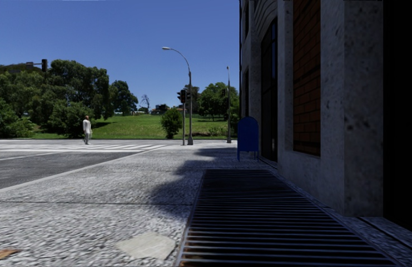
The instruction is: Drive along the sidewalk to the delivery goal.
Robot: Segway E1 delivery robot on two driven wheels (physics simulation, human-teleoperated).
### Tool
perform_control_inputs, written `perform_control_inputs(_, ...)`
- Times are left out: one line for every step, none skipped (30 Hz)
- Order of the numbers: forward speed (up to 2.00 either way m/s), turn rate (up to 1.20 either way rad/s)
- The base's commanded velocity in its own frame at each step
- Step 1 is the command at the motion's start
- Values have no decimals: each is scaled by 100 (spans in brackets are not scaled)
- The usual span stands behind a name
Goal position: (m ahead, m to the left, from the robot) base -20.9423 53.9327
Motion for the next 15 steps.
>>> perform_control_inputs(200,0)
perform_control_inputs(200,0)
perform_control_inputs(200,0)
perform_control_inputs(200,0)
perform_control_inputs(200,0)
perform_control_inputs(200,0)
perform_control_inputs(200,0)
perform_control_inputs(200,0)
perform_control_inputs(200,0)
perform_control_inputs(200,0)
perform_control_inputs(200,0)
perform_control_inputs(200,0)
perform_control_inputs(200,0)
perform_control_inputs(200,0)
perform_control_inputs(200,0)
